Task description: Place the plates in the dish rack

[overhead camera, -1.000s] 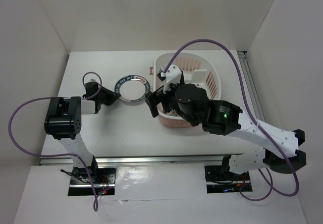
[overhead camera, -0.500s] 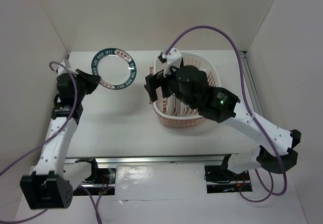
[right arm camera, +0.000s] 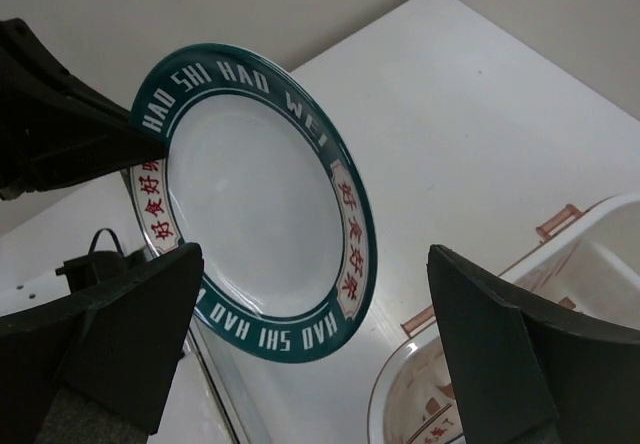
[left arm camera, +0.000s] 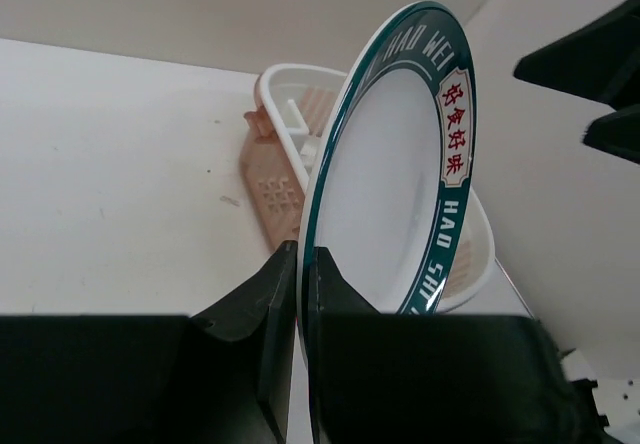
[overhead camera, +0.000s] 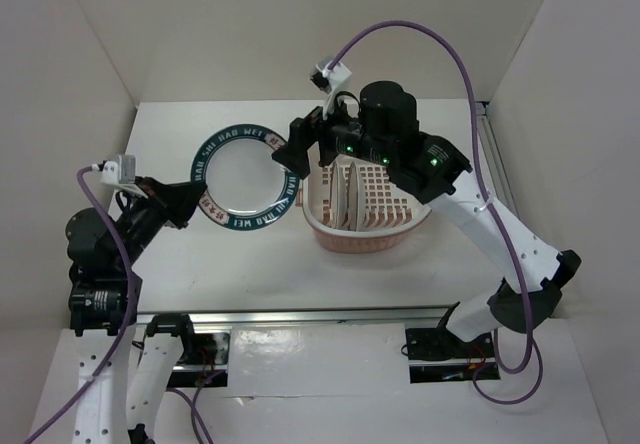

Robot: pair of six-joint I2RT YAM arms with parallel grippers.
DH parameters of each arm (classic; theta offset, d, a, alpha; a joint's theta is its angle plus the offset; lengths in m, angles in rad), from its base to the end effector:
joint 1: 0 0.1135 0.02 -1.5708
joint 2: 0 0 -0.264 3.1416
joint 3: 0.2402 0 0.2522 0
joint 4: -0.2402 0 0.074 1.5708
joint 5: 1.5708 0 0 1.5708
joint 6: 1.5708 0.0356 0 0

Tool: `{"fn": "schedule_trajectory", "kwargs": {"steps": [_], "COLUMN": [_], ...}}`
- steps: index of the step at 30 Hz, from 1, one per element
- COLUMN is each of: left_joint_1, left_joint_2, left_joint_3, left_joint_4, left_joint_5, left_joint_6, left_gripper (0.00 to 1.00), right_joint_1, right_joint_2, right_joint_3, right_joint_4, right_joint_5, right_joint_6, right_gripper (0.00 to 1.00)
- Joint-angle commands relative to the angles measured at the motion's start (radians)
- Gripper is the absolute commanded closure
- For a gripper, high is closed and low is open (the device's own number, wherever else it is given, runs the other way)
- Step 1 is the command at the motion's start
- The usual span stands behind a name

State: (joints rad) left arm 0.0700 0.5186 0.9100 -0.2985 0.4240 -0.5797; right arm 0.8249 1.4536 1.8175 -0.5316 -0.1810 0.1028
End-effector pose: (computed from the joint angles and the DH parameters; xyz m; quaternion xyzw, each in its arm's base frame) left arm 0.1010 -0.0076 0.4031 -0.0627 0.6736 -0.3193 0.6636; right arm 0.2017 0.2278 0.5007 -0.3233 0.6911 0.3493 0.5440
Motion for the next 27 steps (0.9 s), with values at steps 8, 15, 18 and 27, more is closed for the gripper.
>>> {"fn": "schedule_trajectory", "kwargs": {"steps": [8,15,18,27], "left_joint_1": [-0.012,-0.012,-0.012,-0.012], "left_joint_2": [0.0,0.009,0.029,0.086], "left_joint_3": [-0.059,-0.135,-0.145,-0.082], "left_joint_4": [0.223,0.403,0.43,0.395], "left_joint_5": [0.242,0.303,0.303,0.236], "left_joint_6": [-0.072,-0.17,-0.183,-0.174], "left_gripper": [1.0,1.0,1.0,1.0], "right_joint_1": [-0.229,-0.339,-0.308,-0.173], "right_joint_2": [0.005,-0.024,-0.024,-0.053], "right_joint_3": [-0.142,-0.251,-0.261,-0.305], "right_joint_4": [0.061,0.163,0.176,0.205], "right_joint_5": [-0.323,-0.592,-0.601,-0.447], "right_joint_6": [0.029,0.123,0.143,0.187], "right_gripper": [0.05,0.21,0.24,0.35]}}
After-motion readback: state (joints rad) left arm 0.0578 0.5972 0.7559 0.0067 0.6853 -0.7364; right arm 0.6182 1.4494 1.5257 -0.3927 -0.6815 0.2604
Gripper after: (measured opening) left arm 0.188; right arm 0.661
